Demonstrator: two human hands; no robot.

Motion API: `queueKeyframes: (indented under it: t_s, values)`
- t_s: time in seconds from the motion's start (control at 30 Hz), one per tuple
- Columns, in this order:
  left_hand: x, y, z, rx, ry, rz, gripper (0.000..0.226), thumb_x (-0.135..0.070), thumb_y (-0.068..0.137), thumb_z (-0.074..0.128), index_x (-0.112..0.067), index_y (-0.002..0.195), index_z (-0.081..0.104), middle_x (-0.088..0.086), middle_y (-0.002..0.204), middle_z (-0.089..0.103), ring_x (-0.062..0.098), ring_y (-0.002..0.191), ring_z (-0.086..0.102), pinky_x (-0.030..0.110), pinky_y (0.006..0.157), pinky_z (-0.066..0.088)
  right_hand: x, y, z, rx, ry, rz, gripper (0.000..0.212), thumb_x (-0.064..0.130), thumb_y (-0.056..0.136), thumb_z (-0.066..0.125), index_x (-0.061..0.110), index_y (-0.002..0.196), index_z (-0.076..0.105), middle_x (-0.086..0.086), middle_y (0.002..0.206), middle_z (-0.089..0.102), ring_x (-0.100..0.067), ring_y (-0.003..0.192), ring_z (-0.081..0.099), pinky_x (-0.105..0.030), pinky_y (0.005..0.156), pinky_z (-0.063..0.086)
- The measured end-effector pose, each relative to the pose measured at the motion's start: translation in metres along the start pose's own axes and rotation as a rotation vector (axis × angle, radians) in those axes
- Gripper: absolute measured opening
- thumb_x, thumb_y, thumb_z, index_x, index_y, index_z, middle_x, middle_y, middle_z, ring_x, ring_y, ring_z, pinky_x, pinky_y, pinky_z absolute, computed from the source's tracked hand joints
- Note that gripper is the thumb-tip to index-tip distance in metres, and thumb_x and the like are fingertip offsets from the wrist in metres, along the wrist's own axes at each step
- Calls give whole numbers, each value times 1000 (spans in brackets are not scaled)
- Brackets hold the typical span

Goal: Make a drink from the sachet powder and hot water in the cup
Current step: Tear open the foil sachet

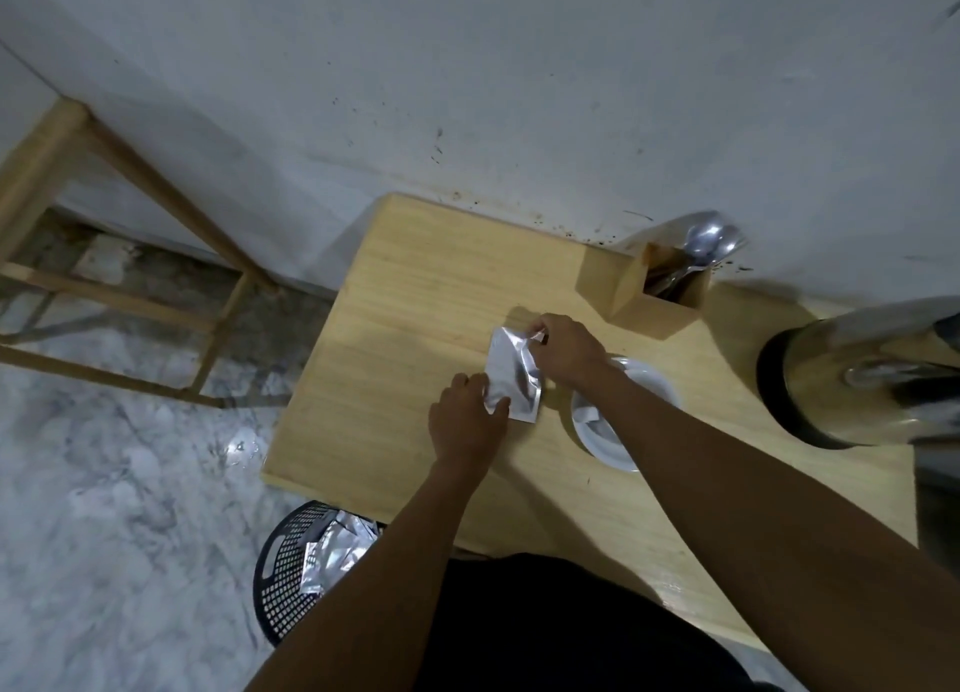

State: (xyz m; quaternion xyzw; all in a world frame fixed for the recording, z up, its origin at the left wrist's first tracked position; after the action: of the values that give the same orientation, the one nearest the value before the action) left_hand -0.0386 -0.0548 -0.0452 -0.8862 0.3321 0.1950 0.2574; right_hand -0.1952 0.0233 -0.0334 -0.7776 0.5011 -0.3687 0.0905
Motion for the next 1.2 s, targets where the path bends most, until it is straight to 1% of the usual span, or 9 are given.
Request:
queueKeyframes:
  t_s: [0.1,0.27,0.37,0.47,0.6,0.8,0.9,0.97,1.2]
  values:
    - [3,8,-15,-68,-119,-30,26,-44,82,59,-25,98,66,4,97,64,28,93,64,36,80,50,8,-10,-7,8,217,-48,9,20,91,58,17,96,65,-2,97,66,-21,88,62,-28,72,47]
    - [4,30,-50,-3,-507,-53,54,-49,81,64,-16,124,59,8,117,64,23,107,59,30,85,50,21,-48,-33,41,509,-97,7,15,93,62,10,95,66,-4,87,67,-14,71,60,-16,64,46]
    - [-18,29,-68,254,-724,27,25,-34,90,61,-19,108,70,-5,99,70,8,93,62,11,72,46,23,-71,-44,40,662,-86,6,15,93,63,10,95,67,-5,85,67,-14,72,61,-24,72,48]
    - [-39,22,-88,279,-694,116,15,-28,92,58,-24,91,72,-8,86,69,5,80,60,9,66,45,24,-88,-53,25,703,-100,9,16,93,64,9,93,68,-9,85,70,-16,76,64,-29,75,50]
    - [-65,10,-100,324,-666,205,17,-26,93,58,-20,85,73,-1,80,68,11,70,59,23,64,47,32,-107,-75,-80,614,-186,13,22,92,66,10,94,71,-10,92,73,-17,78,63,-28,75,49]
    - [-98,-13,-125,277,-616,356,24,-22,95,55,-16,75,68,-5,68,65,5,62,56,17,62,43,46,-132,-102,-106,446,-310,12,28,92,64,20,96,71,2,90,71,-5,76,63,-5,63,45]
    - [-106,-26,-136,318,-543,417,23,-25,94,56,-10,84,70,9,74,65,12,67,54,27,67,43,60,-144,-126,-180,370,-432,18,33,90,66,34,108,67,12,90,69,-8,86,64,-13,75,51]
    - [-113,-34,-146,326,-507,453,21,-25,94,57,-12,87,72,-2,70,65,6,63,54,20,64,44,73,-154,-139,-207,241,-523,21,33,89,67,36,110,68,18,87,68,-7,85,64,-25,81,54]
    - [-131,-51,-171,295,-368,539,19,-25,93,57,-16,93,74,-3,82,74,2,68,62,15,64,47,93,-169,-159,-195,-50,-619,14,33,87,69,36,101,72,18,82,67,-2,78,62,-31,72,53]
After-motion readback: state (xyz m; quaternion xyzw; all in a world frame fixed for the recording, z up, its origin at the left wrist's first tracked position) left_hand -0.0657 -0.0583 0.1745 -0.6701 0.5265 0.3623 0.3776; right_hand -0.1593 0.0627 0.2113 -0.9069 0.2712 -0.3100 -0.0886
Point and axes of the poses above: each hand's wrist, its own y-axis towards the middle knuckle, its own z-axis out of the palm, x = y × z, the point moved 7 cm from there along y, towards the middle knuckle
